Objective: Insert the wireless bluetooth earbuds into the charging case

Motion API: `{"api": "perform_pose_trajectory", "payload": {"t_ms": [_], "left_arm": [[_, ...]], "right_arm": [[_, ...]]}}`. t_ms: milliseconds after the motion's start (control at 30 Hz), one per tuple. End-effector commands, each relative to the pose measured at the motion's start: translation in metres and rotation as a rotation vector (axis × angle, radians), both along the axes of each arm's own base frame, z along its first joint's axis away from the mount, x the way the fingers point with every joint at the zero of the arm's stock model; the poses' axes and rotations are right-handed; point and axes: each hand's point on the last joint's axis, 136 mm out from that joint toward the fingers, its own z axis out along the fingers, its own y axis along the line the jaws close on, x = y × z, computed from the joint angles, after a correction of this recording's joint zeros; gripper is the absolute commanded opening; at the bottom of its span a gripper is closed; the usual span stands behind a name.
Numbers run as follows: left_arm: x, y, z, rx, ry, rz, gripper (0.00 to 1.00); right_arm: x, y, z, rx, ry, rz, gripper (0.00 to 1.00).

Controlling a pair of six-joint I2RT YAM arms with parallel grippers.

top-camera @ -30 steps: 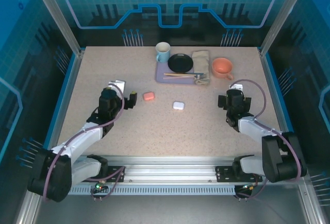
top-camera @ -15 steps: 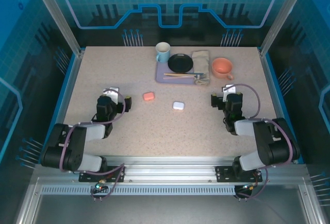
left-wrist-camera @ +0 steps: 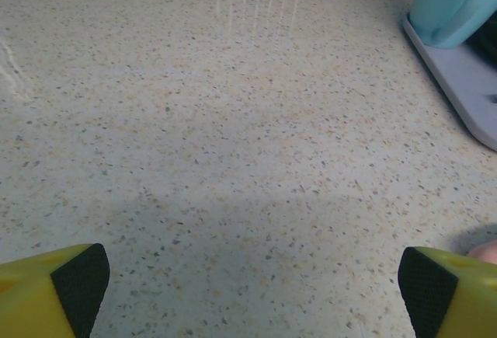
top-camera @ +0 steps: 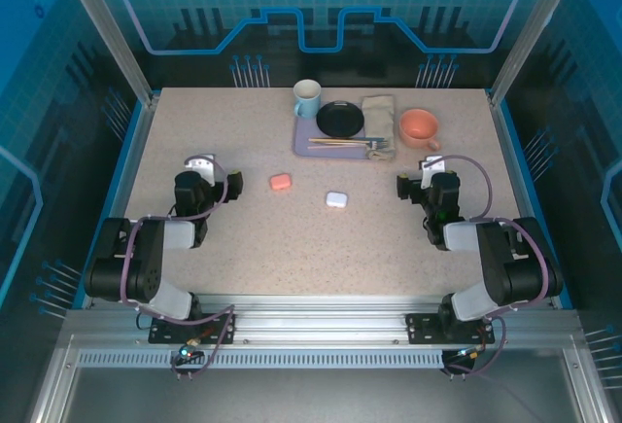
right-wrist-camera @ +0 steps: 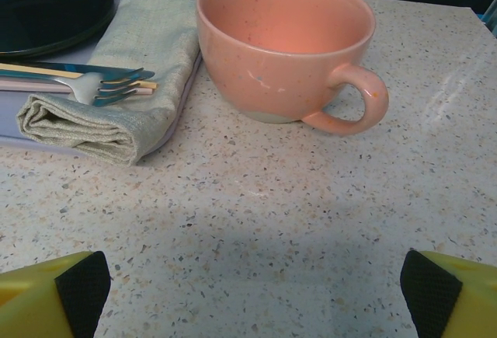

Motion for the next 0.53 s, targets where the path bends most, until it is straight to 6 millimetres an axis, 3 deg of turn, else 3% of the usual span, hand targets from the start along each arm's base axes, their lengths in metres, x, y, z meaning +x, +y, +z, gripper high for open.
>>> {"api": "perform_pose_trajectory", "payload": {"t_ms": [0, 500], "left_arm": [[0.0026, -0.0059, 0.0025, -0.034, -0.002, -0.025, 0.99], [0.0027, -0.0064, 0.0025, -0.027, -0.002, -0.022, 0.99]], "right_arm": [[0.0076, -0.0012, 0.0117, 0.003, -0.041, -0.001, 1.00], [0.0080, -0.0002, 0.0108, 0.028, -0.035, 0.027, 1.00]]}}
